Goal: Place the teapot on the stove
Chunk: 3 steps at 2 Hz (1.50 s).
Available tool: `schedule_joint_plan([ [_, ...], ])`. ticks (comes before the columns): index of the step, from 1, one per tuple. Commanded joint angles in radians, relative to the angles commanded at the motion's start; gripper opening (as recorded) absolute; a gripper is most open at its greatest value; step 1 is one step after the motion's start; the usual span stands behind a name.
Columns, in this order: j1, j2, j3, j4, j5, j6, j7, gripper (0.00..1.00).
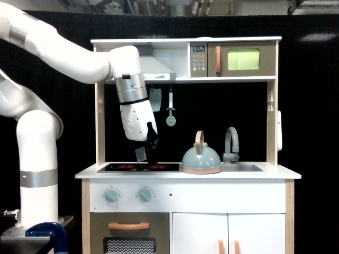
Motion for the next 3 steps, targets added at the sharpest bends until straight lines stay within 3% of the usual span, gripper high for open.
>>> schedule_joint_plan([
  [1, 0.320, 0.220, -0.228, 0.251, 0.237, 0.055, -0.418, 1.00],
  [2, 0.463, 0.561, -0.444, 0.551, 0.432, 0.244, -0.787, 1.00],
  [3, 0.465, 0.646, -0.453, 0.586, 0.543, 0.334, -0.978, 1.00],
])
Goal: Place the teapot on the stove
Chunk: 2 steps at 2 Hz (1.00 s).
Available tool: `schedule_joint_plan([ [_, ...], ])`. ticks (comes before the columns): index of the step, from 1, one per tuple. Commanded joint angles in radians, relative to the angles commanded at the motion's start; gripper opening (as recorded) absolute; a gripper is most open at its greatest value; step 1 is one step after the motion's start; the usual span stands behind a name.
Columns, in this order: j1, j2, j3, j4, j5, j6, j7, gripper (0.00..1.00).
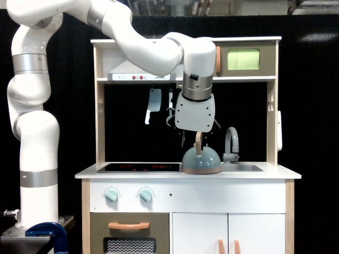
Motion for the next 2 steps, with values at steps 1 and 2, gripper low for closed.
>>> schedule_joint_plan([
  [1, -0.013, 0.016, 0.003, -0.015, 0.086, 0.015, -0.043, 1.00],
  [2, -0.022, 0.061, 0.075, -0.010, 0.152, -0.041, -0.015, 1.00],
])
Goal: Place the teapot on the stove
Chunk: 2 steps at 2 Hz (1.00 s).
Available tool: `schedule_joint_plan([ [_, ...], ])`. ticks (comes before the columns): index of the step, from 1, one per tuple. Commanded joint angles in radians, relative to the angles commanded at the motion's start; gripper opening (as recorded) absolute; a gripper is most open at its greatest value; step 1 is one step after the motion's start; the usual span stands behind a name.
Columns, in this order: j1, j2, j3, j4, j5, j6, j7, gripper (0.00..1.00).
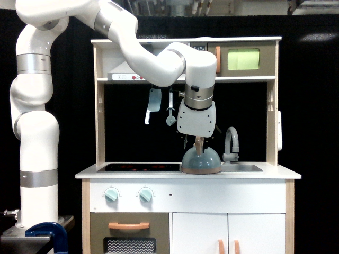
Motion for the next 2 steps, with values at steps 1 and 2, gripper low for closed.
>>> schedule_joint_plan([
  [1, -0.007, 0.014, 0.076, 0.026, 0.026, -0.023, 0.053, 1.00],
  [2, -0.015, 0.014, 0.103, 0.015, 0.034, -0.041, 0.059, 0.00],
])
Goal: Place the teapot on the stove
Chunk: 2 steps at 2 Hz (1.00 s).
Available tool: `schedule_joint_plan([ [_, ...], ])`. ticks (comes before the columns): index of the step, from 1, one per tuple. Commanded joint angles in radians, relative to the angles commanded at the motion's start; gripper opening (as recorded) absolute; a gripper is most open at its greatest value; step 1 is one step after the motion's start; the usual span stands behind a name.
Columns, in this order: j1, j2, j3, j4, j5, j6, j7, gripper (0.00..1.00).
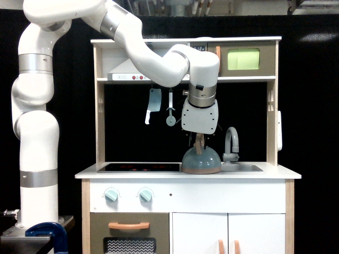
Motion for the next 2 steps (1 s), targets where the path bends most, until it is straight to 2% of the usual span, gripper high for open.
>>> schedule_joint_plan([
  [1, -0.011, -0.019, 0.018, -0.027, -0.006, -0.017, 0.001, 0.00],
  [2, -0.046, -0.147, 0.056, -0.060, -0.097, 0.013, 0.090, 0.00],
])
